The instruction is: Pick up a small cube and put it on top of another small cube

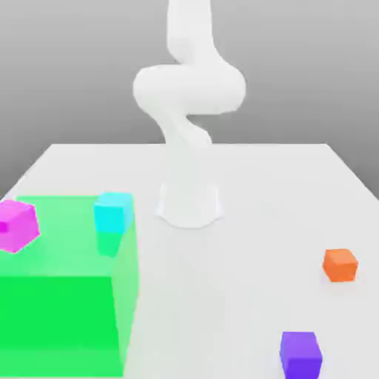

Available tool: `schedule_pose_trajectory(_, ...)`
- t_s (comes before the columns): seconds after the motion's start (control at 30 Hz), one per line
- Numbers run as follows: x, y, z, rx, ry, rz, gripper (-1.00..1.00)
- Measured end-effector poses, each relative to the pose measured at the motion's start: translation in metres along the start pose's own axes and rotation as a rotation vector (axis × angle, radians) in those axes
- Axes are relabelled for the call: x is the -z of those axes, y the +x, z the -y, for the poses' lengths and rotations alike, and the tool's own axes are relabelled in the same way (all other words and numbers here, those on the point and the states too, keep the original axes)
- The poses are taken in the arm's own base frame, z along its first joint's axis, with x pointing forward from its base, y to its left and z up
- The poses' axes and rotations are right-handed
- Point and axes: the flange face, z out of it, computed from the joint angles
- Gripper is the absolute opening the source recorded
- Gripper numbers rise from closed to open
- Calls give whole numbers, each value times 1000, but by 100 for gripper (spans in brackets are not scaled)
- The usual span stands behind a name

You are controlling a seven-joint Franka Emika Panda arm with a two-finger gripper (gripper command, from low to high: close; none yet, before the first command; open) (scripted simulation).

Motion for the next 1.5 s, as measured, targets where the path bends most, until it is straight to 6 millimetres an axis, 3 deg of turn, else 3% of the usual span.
schedule_pose_trajectory(0.23, -133, -42, 17, 8, -169, 95, 0)
schedule_pose_trajectory(0.47, -251, -107, 8, 19, -306, 210, 0)
schedule_pose_trajectory(0.63, -321, -169, -9, 29, -384, 309, 0)
schedule_pose_trajectory(0.83, -387, -249, -43, 20, -467, 441, 0)
schedule_pose_trajectory(0.93, -411, -291, -61, 12, -499, 508, 0)
schedule_pose_trajectory(1.07, -450, -323, -85, 7, -506, 526, 0)
schedule_pose_trajectory(1.1, -458, -329, -91, 8, -507, 527, -100)
schedule_pose_trajectory(1.33, -459, -330, -91, 8, -506, 527, -100)
schedule_pose_trajectory(1.47, -425, -307, -70, 8, -506, 527, -100)
schedule_pose_trajectory(1.5, -412, -311, -63, 20, -502, 532, -100)
